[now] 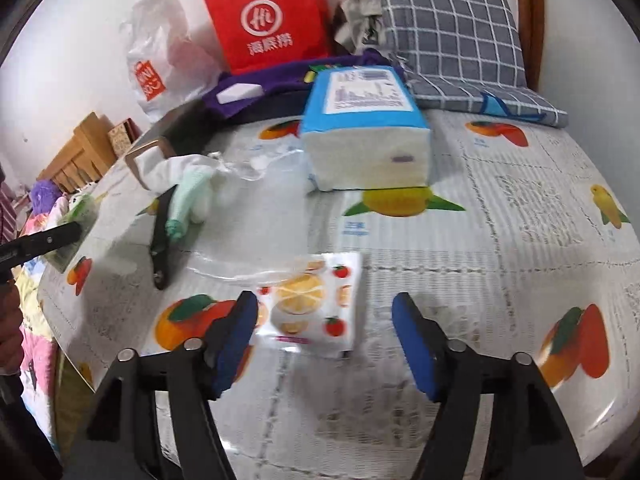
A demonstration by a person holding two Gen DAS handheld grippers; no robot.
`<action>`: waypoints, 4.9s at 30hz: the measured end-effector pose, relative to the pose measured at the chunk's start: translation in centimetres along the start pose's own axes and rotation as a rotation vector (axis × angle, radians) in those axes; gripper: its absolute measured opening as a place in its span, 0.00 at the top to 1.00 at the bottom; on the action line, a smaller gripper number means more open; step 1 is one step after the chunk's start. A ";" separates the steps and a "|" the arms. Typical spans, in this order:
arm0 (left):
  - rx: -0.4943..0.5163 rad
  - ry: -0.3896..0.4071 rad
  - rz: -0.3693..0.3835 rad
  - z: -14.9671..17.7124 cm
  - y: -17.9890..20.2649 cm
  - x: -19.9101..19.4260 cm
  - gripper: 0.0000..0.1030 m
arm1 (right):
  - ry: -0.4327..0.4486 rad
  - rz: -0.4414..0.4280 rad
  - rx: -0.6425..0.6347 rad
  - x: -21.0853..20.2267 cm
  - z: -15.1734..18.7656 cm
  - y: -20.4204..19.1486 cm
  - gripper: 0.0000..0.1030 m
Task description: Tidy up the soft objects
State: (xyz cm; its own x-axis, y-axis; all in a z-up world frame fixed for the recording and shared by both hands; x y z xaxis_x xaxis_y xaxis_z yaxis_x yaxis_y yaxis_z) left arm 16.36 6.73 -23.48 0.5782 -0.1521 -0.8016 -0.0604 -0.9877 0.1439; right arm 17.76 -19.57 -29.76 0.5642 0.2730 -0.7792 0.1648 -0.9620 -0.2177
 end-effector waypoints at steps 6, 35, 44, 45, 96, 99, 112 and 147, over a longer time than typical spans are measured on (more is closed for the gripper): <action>-0.001 -0.006 0.005 0.2 0.1 0.2 0.43 | 0.068 0.130 -0.103 1.3 -0.1 -1.3 0.32; 0.010 0.011 -0.010 -3.0 0.4 1.0 0.43 | 0.099 -0.039 0.029 -2.3 -3.7 3.7 0.96; 0.016 0.043 -0.039 -7.4 0.2 0.9 0.43 | 0.171 -0.027 -0.053 -3.5 -9.8 2.2 0.95; 0.018 0.045 -0.042 -7.9 0.2 0.9 0.43 | 0.180 -0.028 -0.060 -3.7 -10.4 1.9 0.95; -0.013 0.114 -0.030 -28.5 0.4 7.9 0.43 | 0.193 -0.062 -0.102 5.2 -33.7 -3.2 0.95; -0.017 0.051 -0.038 -28.2 -0.3 10.1 0.43 | 0.144 -0.027 -0.113 7.3 -33.1 -2.5 0.95; -0.028 -0.053 -0.069 -27.4 -2.4 14.2 0.43 | -0.037 -0.088 -0.112 14.6 -30.2 -2.6 0.95; -0.076 -0.240 -0.066 -24.6 -3.5 19.0 0.38 | -0.074 -0.055 -0.171 16.4 -29.3 -3.4 0.58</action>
State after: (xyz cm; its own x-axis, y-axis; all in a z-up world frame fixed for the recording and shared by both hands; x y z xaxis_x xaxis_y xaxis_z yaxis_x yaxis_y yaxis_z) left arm 47.56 8.12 -24.98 0.3685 -0.1001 -0.9242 0.0378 -0.9917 0.1225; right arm 50.14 -11.65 -24.59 0.4903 0.3182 -0.8114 0.3328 -0.9288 -0.1631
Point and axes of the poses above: each gripper's, at about its wrist camera, not at the fingertips, and x roughly the way its jaws point, y to its right, z to its underside, the point moved 10 cm from there along x, roughly the way its jaws point, and after that the axes turned 5 degrees about x, right-handed, at the moved point
